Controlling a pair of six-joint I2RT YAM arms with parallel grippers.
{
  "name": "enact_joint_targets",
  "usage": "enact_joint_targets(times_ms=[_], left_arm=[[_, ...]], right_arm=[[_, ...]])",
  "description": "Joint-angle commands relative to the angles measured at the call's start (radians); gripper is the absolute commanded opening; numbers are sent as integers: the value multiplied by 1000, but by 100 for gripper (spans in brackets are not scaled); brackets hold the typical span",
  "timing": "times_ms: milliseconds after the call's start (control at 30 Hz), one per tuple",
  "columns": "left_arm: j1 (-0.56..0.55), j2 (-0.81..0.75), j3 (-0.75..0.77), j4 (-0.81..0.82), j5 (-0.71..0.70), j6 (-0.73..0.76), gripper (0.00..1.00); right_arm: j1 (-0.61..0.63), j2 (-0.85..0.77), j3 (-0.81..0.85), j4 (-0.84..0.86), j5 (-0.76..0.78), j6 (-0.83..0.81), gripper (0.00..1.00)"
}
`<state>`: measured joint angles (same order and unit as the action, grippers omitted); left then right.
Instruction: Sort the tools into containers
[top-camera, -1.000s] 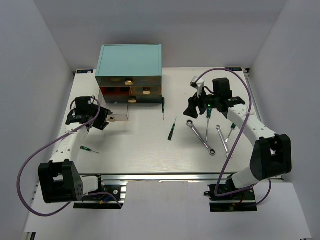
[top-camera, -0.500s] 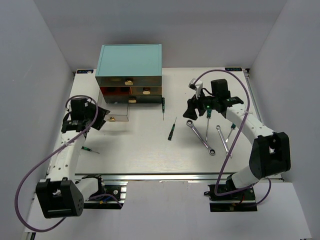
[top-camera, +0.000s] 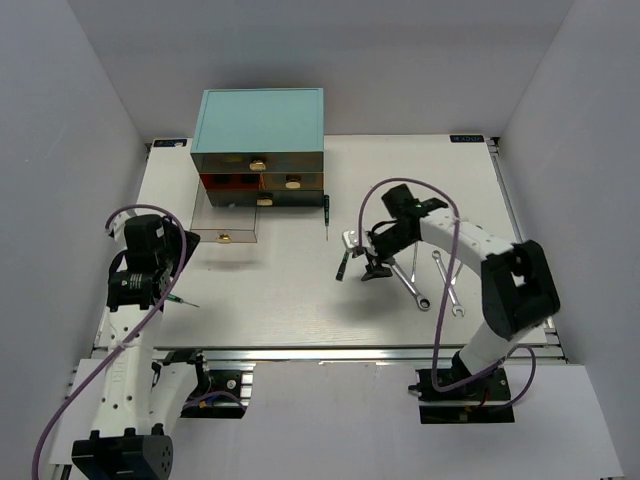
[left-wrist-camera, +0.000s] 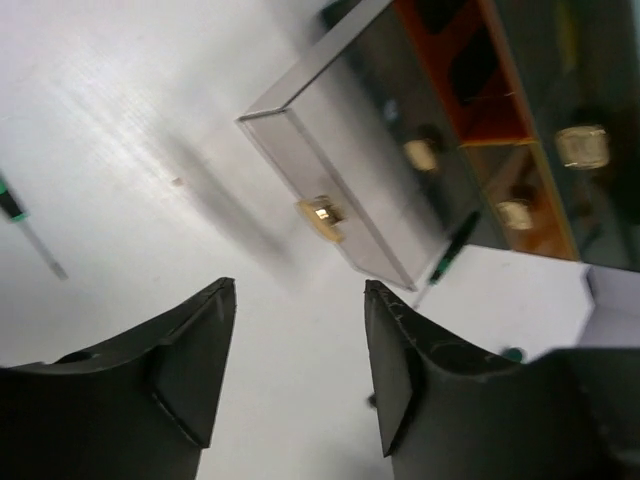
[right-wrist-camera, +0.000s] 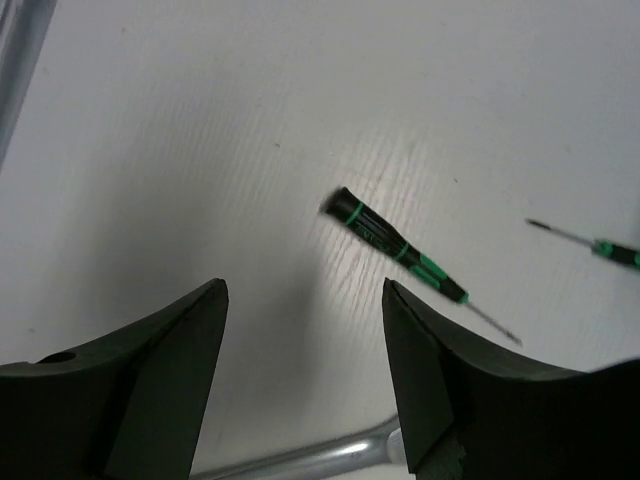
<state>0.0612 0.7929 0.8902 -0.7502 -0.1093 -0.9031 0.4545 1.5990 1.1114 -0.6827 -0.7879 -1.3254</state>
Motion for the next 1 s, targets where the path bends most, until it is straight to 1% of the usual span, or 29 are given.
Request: enact_joint_targets(times_ms=[0, 67, 133, 233, 333, 533, 600, 700, 800, 833, 900, 967], left_arm=[[-3, 14, -20, -150, -50, 1, 66], [-3, 17, -19, -184, -53, 1, 67], [-4, 12, -22, -201, -62, -3, 67], [-3, -9, -30, -225, -78, -13, 69], [-4, -23, -37, -254, -82, -23, 69], [-4, -27, -42, -271, -90, -31, 69], [-4, -21, -46, -270, -92, -33, 69], [-4, -15, -56, -268, -93, -36, 69], [-3, -9, -71, -268, -90, -48, 70], [-3, -8, -74, -268, -87, -49, 70], [-4, -1, -80, -268, -81, -57, 70], [-3, 3, -83, -271, -79, -60, 70]], right_arm=[[45, 108, 114, -168, 42, -412, 69], [73, 192, 171, -198, 88, -481, 70], [96, 255, 232, -210, 130, -503, 70], [118, 327, 295, -212, 173, -529, 68], [136, 404, 370, -257, 216, -557, 63], [161, 525, 478, -362, 314, -613, 47], [164, 541, 496, -399, 332, -633, 44], [173, 553, 479, -397, 374, -643, 37], [176, 553, 466, -379, 389, -624, 18], [177, 549, 467, -377, 372, -600, 8], [177, 535, 494, -385, 331, -557, 1], [179, 498, 543, -408, 202, -451, 0]])
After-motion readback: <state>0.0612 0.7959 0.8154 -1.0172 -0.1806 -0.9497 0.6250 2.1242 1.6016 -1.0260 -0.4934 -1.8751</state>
